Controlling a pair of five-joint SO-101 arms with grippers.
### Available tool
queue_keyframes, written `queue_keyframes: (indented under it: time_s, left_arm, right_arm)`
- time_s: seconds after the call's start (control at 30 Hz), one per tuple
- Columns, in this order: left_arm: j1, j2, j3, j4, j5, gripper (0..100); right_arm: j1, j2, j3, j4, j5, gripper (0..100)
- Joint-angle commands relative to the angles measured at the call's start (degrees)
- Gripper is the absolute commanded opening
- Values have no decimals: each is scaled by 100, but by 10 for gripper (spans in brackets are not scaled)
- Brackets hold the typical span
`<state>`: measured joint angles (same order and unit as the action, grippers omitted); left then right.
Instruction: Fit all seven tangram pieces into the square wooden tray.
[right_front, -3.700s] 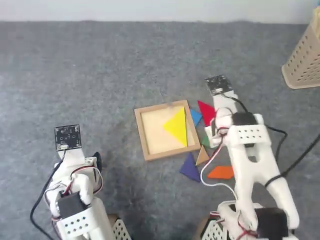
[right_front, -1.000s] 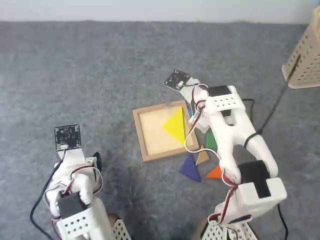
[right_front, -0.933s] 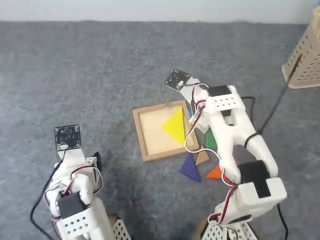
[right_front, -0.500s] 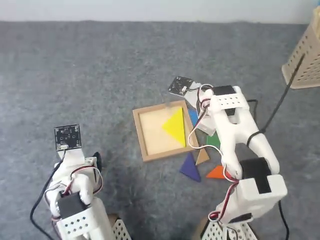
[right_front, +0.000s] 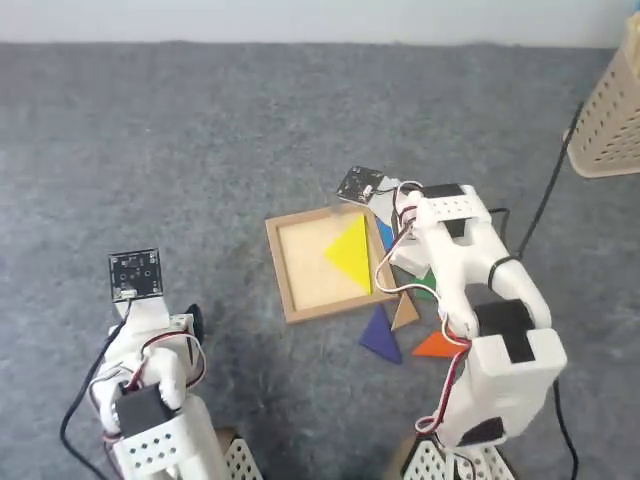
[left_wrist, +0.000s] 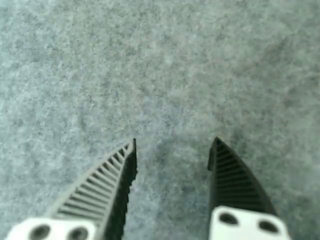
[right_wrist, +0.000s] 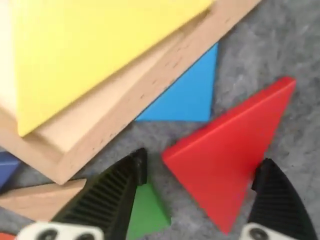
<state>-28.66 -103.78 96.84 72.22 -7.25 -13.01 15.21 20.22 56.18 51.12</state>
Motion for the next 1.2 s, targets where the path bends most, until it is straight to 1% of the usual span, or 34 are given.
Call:
queue_keyframes:
  time_s: [0.0, 0.1, 0.27, 0.4, 0.6, 0.77, 0.97, 1.03, 1.17]
  left_arm:
    - [9, -62, -31, 18, 53, 225]
    - [9, -62, -31, 18, 53, 225]
    - [9, -62, -31, 18, 53, 225]
    - [9, -62, -31, 18, 53, 225]
    - [9, -62, -31, 18, 53, 225]
    - [9, -62, -31, 18, 53, 225]
    - [9, -62, -31, 18, 53, 225]
    - [9, -62, -31, 18, 53, 225]
    - [9, -62, -31, 18, 53, 225]
  right_arm:
    - [127, 84, -422, -92, 44, 333]
    - [163, 286, -519, -92, 35, 316]
    - [119, 382, -536, -84, 35, 193]
    - [119, 382, -536, -48, 35, 154]
    - [119, 303, -554, -40, -193, 147]
    - [110, -453, -519, 277, -325, 147]
    - [-347, -1385, -519, 796, -369, 147]
    - [-523, -1578, -519, 848, -519, 147]
    - [-734, -1736, -527, 954, -554, 151]
